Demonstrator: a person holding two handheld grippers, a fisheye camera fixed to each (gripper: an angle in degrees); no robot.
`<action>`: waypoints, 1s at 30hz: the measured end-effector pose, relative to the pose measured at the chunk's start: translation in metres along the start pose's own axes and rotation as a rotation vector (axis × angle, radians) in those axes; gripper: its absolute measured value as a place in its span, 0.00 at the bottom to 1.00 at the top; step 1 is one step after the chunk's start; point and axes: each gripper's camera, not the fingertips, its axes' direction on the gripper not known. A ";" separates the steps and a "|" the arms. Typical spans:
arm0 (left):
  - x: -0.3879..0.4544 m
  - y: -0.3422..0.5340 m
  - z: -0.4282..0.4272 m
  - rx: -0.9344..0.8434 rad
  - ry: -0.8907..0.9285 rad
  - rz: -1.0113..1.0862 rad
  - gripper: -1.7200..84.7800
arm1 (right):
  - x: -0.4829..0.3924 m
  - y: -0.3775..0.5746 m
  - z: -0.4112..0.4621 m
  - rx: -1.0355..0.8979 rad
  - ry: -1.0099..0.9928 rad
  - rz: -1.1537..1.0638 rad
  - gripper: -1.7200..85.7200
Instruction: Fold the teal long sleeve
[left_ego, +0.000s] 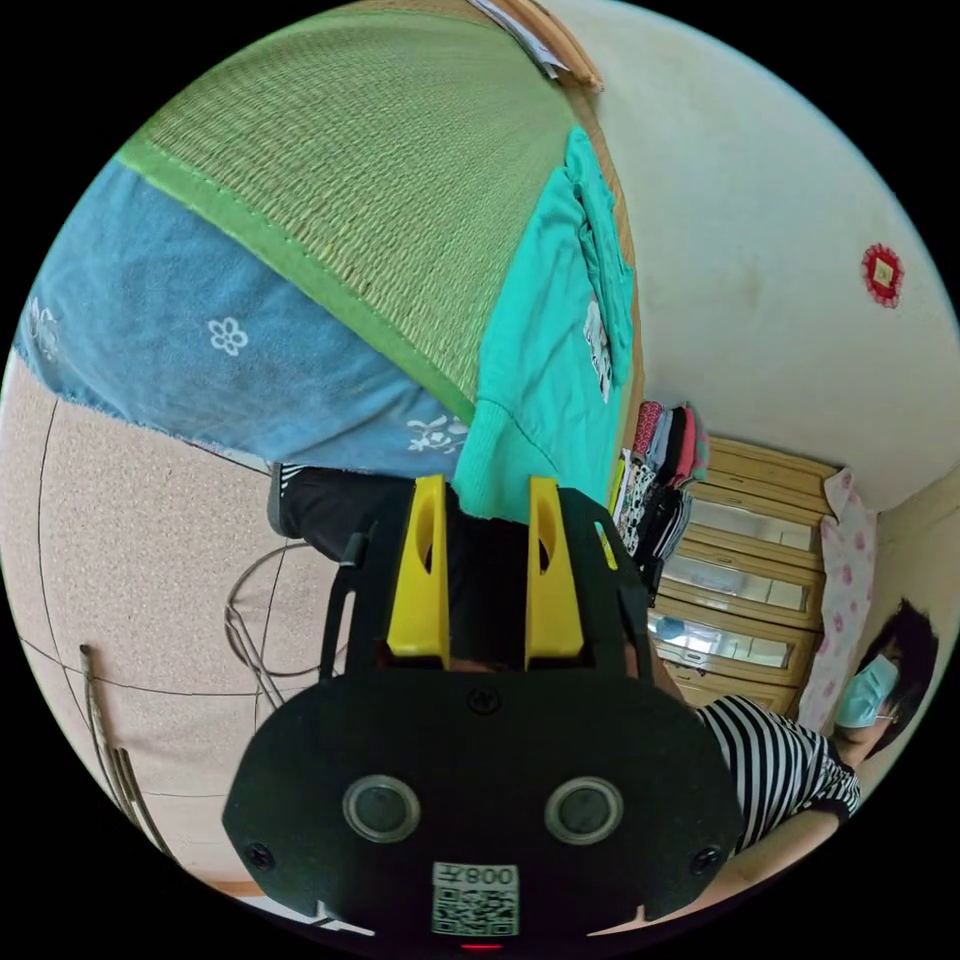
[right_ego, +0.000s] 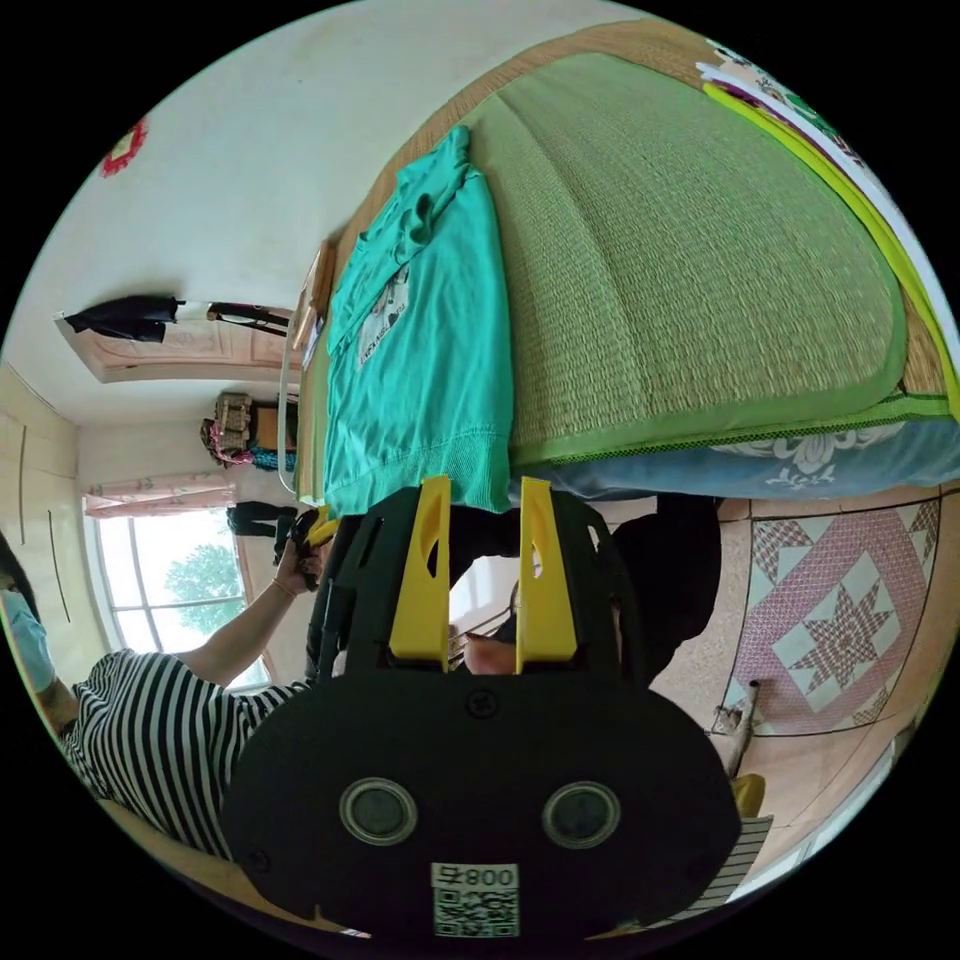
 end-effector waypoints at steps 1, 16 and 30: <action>-0.001 -0.001 0.000 -0.004 -0.003 0.003 0.15 | -0.002 0.003 -0.002 0.003 -0.022 0.008 0.14; -0.028 0.000 0.011 -0.045 -0.031 0.005 0.07 | -0.032 0.065 -0.029 -0.062 -0.044 0.065 0.06; -0.050 0.050 0.007 0.025 0.062 0.018 0.06 | -0.082 0.140 -0.054 -0.081 -0.109 0.020 0.03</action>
